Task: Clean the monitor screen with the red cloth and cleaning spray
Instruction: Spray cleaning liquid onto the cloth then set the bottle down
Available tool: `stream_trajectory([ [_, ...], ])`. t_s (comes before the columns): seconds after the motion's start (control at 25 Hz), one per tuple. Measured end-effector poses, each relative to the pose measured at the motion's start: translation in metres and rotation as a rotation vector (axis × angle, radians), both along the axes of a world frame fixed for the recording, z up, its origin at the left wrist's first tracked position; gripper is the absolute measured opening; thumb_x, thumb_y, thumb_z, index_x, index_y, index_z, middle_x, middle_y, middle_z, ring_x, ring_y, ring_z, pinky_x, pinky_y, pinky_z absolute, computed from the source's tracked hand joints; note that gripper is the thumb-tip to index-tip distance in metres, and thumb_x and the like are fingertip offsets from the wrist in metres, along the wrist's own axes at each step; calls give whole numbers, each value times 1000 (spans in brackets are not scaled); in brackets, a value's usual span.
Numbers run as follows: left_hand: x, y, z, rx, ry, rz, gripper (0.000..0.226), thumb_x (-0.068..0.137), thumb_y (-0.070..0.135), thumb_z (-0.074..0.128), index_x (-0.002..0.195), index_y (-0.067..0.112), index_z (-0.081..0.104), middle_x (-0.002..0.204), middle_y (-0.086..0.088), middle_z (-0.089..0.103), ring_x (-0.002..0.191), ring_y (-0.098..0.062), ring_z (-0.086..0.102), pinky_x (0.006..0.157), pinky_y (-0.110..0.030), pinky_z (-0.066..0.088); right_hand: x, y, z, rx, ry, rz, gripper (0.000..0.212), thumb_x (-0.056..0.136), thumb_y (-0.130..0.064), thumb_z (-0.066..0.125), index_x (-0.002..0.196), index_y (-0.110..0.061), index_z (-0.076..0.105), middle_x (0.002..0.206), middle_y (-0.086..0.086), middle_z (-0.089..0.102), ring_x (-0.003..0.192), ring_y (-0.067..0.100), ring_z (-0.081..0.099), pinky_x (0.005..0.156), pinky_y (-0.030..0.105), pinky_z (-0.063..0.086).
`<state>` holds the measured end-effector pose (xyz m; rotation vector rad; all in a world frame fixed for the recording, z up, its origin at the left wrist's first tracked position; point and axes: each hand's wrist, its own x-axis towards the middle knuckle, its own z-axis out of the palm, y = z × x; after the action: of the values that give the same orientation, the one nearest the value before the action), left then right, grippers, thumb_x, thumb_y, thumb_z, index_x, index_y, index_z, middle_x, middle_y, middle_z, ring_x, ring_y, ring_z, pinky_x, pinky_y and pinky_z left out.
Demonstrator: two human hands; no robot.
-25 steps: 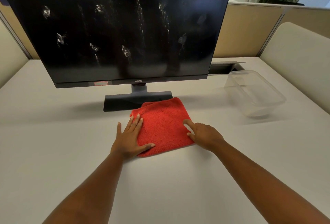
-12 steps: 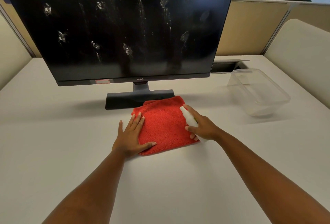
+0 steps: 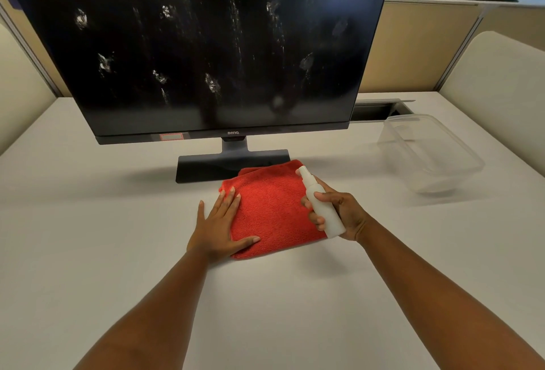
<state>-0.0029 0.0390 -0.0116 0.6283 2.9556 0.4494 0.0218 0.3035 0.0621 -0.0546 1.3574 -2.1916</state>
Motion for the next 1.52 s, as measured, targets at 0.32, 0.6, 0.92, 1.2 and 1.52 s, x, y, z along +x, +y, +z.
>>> stream_trajectory([
  [0.32,0,0,0,3,4,-2,118,48,95,3,143,27,-9,149,8,-19,141,-13,-15,110,-50,-18,-3,-14,10,1250,504,-63,64,89,-17,43,138,-51,19,89,7,63,56,12,55,61,25,51],
  [0.6,-1,-1,-1,-4,3,-4,116,48,95,2,142,27,-11,145,11,-23,138,-11,-18,110,-51,-18,-9,-21,-8,1476,500,-81,55,90,-25,46,137,-43,22,113,15,62,97,35,58,85,38,48],
  [0.92,-1,0,0,-13,-9,1,117,47,95,1,141,28,-15,144,10,-25,141,-14,-16,110,-51,-18,-12,-28,-10,1426,518,-172,61,90,-21,43,139,-47,18,118,11,62,95,32,60,80,36,46],
  [1.2,-1,0,0,-1,2,3,117,48,95,3,142,26,-11,147,10,-21,137,-10,-20,110,-51,-17,-23,-39,-8,1579,561,-111,56,90,-21,45,137,-41,22,106,14,64,87,31,59,73,36,46],
  [1.52,1,0,2,14,-13,12,120,47,95,4,142,24,-14,150,6,-18,141,-13,-15,111,-51,-16,-46,-53,1,1584,591,-139,59,92,-19,41,140,-42,16,103,14,63,74,22,47,67,34,41],
])
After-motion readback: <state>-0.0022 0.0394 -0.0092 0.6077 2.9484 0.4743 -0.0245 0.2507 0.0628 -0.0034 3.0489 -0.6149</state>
